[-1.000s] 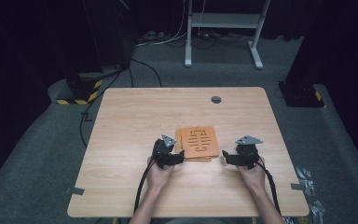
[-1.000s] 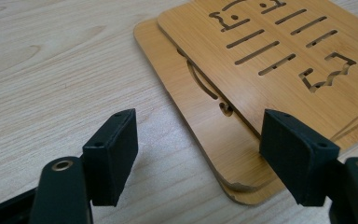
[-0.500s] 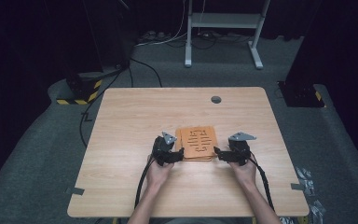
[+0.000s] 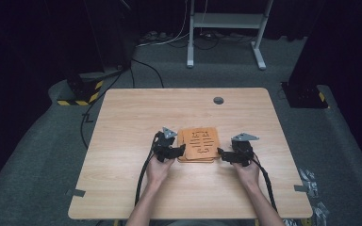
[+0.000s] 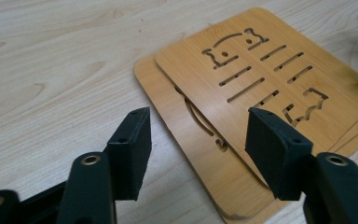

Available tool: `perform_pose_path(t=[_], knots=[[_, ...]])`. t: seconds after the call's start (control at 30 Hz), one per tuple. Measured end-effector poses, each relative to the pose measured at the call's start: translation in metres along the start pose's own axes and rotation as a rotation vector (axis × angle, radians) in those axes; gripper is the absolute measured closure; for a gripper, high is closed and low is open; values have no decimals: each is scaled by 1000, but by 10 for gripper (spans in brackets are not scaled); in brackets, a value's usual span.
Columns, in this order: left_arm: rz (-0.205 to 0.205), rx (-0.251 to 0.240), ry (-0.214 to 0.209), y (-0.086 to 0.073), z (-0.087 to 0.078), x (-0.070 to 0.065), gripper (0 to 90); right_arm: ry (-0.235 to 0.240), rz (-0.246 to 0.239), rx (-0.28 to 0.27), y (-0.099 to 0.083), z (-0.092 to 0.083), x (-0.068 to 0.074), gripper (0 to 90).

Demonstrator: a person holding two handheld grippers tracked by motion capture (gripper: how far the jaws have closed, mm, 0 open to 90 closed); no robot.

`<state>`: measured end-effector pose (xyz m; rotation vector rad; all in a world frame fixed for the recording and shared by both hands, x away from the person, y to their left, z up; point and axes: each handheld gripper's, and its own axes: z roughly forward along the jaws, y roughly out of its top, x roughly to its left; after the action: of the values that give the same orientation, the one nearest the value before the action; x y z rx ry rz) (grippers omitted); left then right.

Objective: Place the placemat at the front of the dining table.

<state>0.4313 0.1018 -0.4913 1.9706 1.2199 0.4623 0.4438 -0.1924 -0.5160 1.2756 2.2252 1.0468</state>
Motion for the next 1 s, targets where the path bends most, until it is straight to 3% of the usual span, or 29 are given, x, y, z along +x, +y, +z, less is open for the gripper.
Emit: perform_pose_path(t=[0.3,0.4,0.57,0.6,0.73,0.9,1.0], knots=[[-8,-1,-34,-1,2,4,471,15,13,4,-2,2,-3,252],[-7,-14,-48,0,-1,7,492,43,38,1,-3,3,-6,253],[11,-33,-43,0,-3,8,493,15,2,11,-4,3,-3,253],[23,-47,-52,0,-4,8,485,0,-14,17,-4,4,-1,260],[26,-64,-53,1,-6,8,455,12,-2,18,-5,4,-3,260],[11,-56,-75,9,-7,9,419,20,12,22,-5,4,-4,259],[-6,-77,-81,11,-8,9,408,20,13,22,-5,4,-4,259]])
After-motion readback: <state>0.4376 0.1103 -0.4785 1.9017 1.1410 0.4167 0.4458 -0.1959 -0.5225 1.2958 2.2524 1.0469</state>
